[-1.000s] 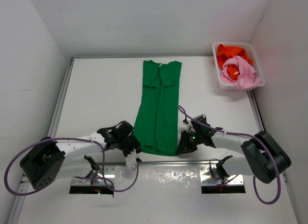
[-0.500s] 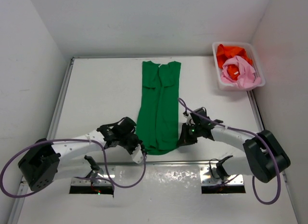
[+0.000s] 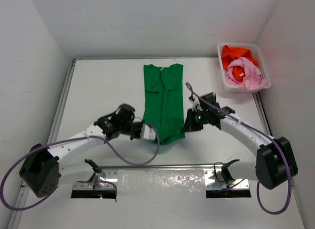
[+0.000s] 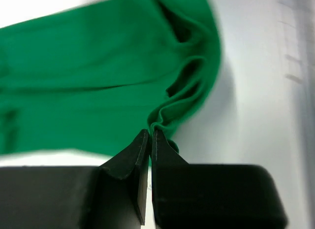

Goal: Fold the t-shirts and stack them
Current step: Grab the bottom of the folded rectangular tshirt with both arms, then fold the folded rectangular tshirt in 1/3 of the way

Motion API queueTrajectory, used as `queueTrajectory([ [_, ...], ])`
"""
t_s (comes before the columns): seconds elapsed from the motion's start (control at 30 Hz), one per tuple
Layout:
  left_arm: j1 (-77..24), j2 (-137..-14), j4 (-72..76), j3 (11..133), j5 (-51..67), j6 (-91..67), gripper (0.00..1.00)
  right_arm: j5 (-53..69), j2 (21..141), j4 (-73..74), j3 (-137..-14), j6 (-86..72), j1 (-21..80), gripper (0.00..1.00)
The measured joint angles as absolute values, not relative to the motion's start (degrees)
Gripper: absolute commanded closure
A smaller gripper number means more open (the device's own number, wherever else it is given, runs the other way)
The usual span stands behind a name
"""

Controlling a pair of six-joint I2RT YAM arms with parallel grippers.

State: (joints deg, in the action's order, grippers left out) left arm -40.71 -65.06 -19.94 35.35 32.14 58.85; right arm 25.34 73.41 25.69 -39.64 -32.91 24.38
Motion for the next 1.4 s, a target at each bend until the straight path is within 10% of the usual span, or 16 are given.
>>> queueTrajectory([
  [0.6,-22.81,-99.77,-13.87,72.97,28.84,40.99,1.0,23.07,108.09,27.81,-80.9,-26.5,10.68,1.0],
  [1.1,-18.31,-111.2,-10.76,77.67,25.56,35.9,1.0,23.14,125.08,27.66,-92.73,-25.89,9.06,1.0],
  [1.4,-18.35,-116.53,-10.0,80.64,20.23,34.17,0.64,23.18,130.34,27.09,-99.33,-25.96,8.36,0.72],
])
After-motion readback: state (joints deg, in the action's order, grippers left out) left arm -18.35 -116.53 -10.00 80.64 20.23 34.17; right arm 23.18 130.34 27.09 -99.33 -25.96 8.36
